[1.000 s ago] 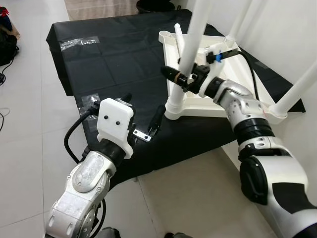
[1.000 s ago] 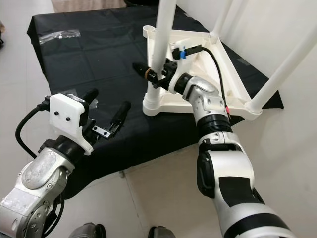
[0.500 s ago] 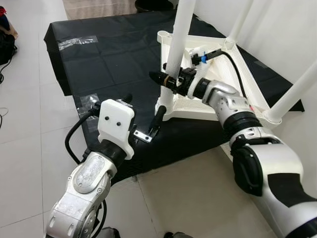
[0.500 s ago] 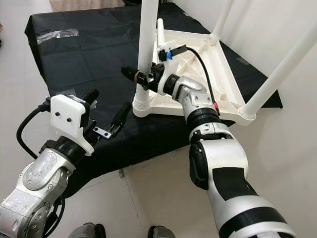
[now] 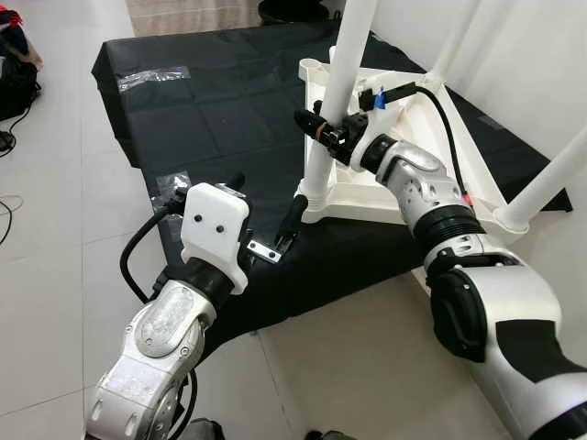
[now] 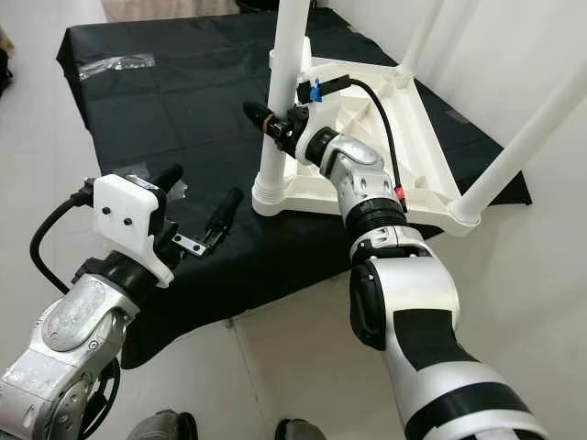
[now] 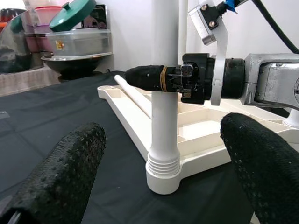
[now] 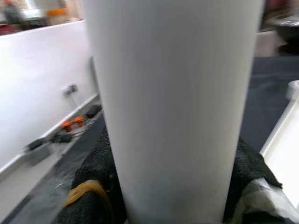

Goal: Building children table

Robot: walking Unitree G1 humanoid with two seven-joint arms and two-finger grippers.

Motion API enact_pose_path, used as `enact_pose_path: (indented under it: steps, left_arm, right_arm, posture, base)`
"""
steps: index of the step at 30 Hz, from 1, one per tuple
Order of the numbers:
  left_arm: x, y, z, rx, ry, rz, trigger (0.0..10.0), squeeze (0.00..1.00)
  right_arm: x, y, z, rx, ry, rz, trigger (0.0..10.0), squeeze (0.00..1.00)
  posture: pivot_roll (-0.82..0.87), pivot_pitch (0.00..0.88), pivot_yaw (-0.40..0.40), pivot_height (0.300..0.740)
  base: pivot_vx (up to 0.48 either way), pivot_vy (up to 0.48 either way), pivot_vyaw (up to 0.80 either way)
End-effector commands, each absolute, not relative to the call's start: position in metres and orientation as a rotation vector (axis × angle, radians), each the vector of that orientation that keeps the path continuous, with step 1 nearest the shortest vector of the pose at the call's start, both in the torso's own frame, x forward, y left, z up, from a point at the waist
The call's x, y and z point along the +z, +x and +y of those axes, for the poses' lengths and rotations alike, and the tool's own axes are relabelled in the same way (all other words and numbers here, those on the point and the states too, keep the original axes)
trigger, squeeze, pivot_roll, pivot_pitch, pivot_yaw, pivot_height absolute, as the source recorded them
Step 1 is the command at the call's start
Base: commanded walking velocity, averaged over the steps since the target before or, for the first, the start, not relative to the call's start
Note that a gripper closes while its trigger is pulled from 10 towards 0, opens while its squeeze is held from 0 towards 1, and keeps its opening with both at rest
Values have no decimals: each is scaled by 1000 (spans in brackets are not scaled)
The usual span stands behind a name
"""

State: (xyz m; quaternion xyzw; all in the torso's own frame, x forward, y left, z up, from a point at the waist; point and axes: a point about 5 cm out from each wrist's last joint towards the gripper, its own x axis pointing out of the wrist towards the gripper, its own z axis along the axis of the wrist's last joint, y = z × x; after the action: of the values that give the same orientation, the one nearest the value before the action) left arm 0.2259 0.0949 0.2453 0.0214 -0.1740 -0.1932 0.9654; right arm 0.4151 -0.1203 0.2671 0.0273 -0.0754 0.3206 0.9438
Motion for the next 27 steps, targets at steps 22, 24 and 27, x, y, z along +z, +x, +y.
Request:
enact_pose_path:
  steps: [22, 24, 27]
  left_arm:
    - [243, 227, 89, -420, 33, -343, 10000, 0]
    - [242, 226, 88, -424, 31, -340, 10000, 0]
    - [241, 226, 87, -427, 28, -337, 10000, 0]
  right_arm:
    - [243, 397, -93, -218, 142, -112, 10000, 0]
    - [247, 397, -90, -194, 149, -132, 10000, 1000]
    - [257, 395, -94, -190, 144, -169, 10000, 1000]
  posture:
    - [86, 114, -111, 740]
    - [84, 114, -111, 740]
    - [84, 114, -111, 740]
  base:
    - [0, 0, 0]
    - [0, 0, 0]
    - [0, 0, 0]
